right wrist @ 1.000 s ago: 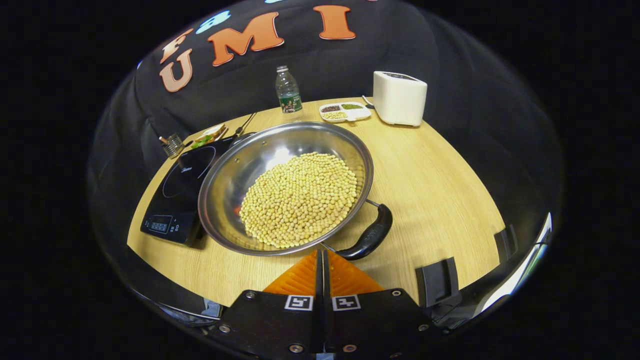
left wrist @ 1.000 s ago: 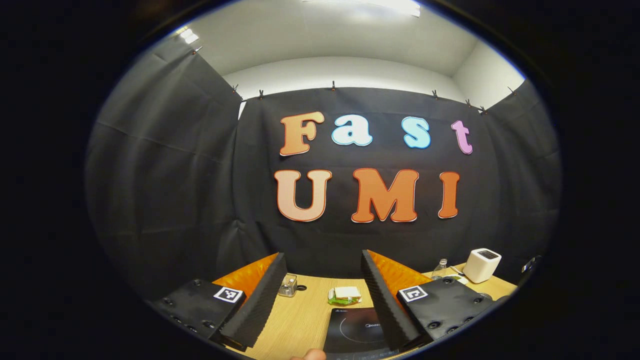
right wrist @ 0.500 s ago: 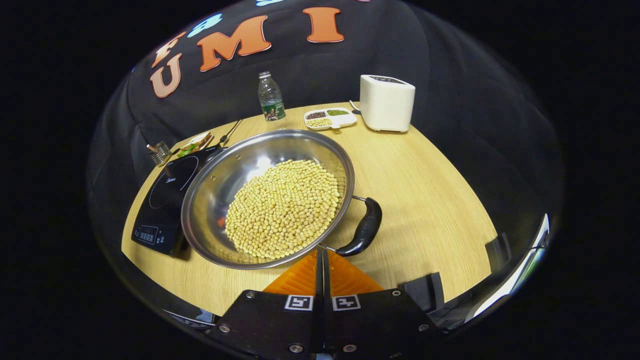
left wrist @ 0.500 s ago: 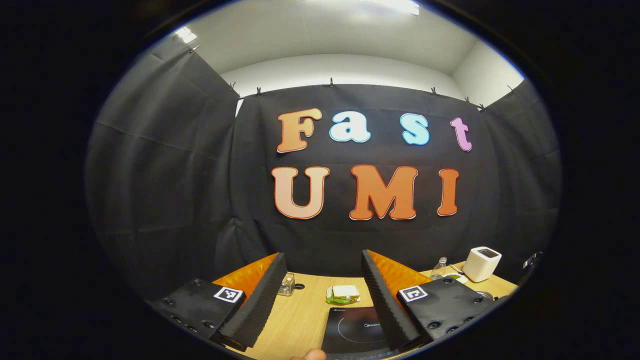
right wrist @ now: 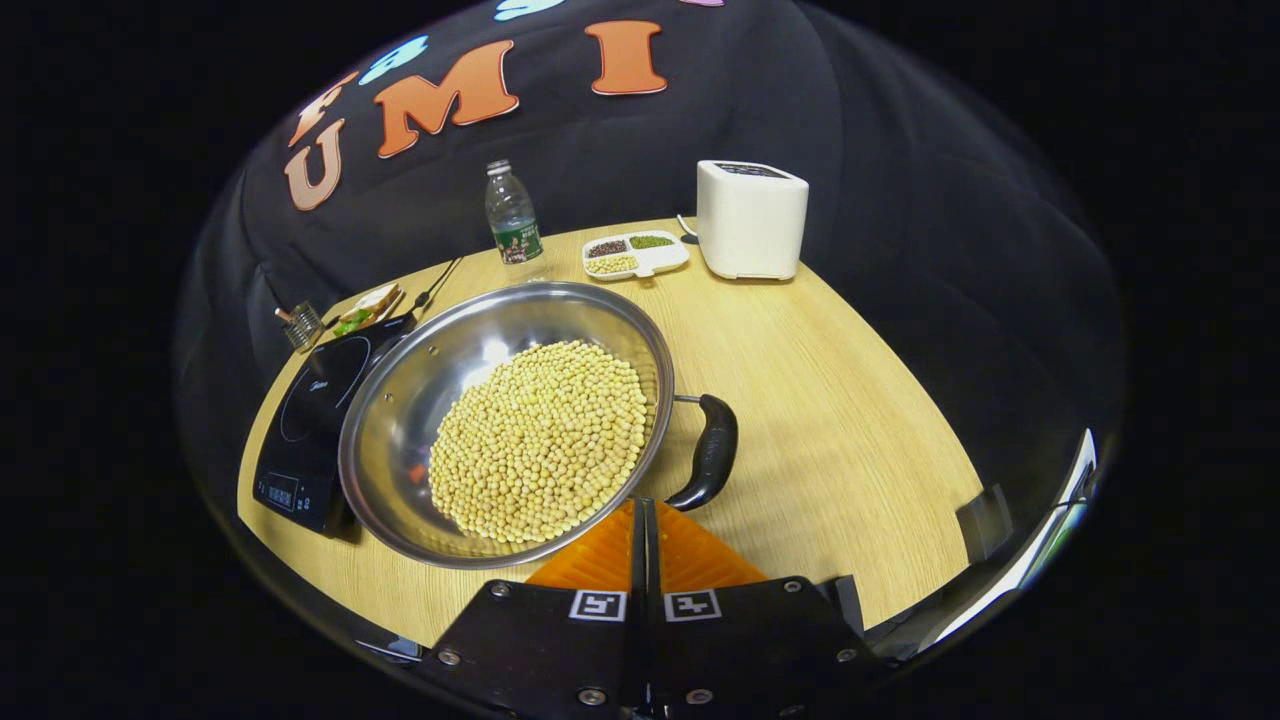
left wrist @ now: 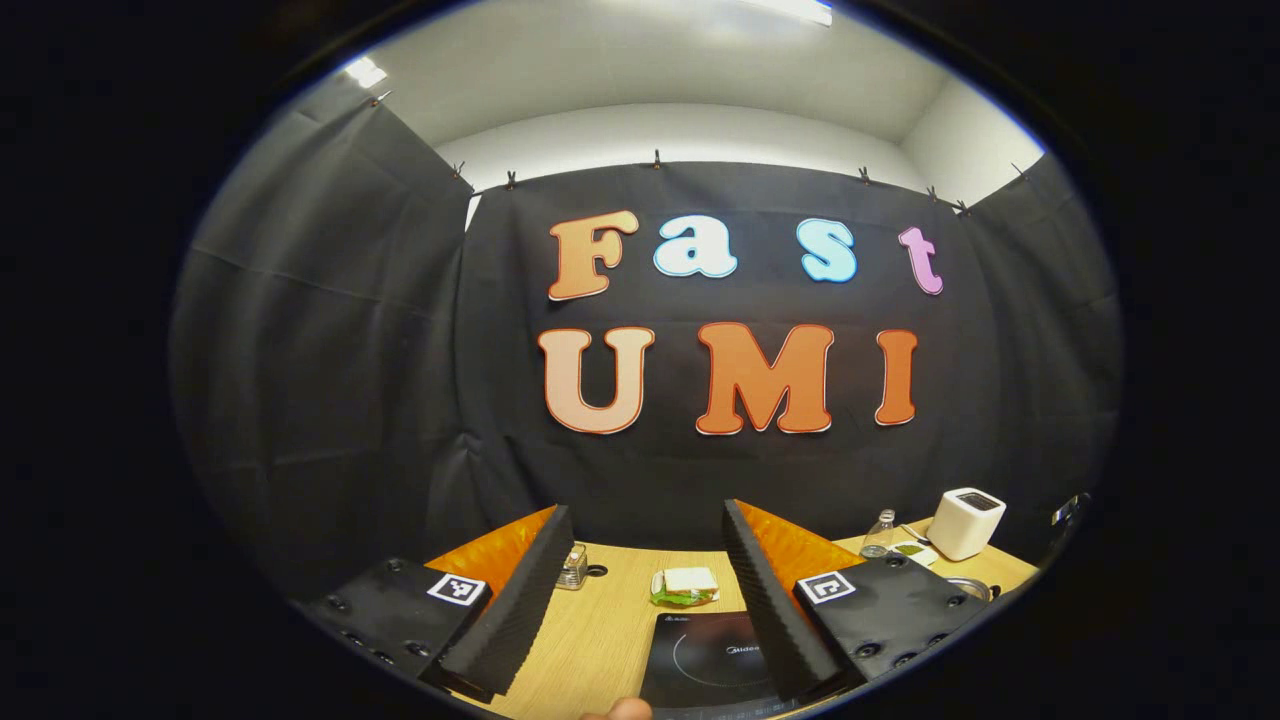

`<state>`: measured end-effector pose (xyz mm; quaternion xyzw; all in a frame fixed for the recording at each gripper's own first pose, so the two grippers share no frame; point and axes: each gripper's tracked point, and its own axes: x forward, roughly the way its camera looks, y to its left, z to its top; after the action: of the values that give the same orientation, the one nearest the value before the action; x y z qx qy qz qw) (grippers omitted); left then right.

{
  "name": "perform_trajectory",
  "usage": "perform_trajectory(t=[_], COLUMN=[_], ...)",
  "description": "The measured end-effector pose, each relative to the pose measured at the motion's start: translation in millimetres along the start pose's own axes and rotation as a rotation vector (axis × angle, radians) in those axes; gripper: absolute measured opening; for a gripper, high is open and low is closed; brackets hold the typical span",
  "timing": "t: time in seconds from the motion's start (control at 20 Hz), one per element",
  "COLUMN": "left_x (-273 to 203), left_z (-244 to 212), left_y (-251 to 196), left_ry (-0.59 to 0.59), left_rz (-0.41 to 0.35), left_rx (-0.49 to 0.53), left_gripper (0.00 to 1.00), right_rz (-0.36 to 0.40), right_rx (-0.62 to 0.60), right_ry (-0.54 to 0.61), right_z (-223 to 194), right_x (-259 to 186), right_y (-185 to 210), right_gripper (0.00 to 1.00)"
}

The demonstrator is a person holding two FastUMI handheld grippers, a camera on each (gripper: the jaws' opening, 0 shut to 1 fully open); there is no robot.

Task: First push the handle of the pot to place it horizontally, then grasp the pot with both hands and set it on the induction cooktop.

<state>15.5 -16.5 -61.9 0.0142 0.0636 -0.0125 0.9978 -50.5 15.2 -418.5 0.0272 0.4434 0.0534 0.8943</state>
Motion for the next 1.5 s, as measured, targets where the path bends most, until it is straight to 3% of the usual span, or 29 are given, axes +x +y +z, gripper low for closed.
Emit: perform_trajectory(t=[0.75,1.5], left_x=[21.8,28.2], left_z=[-22.8,-39.6], left_y=[-14.0,-64.0], left_ry=[0.056,0.070], left_rz=[-0.001,-0.062], left_rx=[0.007,0.007], left_gripper=[0.99,0.98], right_rz=[-0.021,0.014], right_rx=[0.014,0.014], right_ry=[-0.031,-0.044], right_z=[28.5,49.9], right_x=[31.4,54.1], right_y=[-19.0,-26.4], right_gripper=[0.00,0.00])
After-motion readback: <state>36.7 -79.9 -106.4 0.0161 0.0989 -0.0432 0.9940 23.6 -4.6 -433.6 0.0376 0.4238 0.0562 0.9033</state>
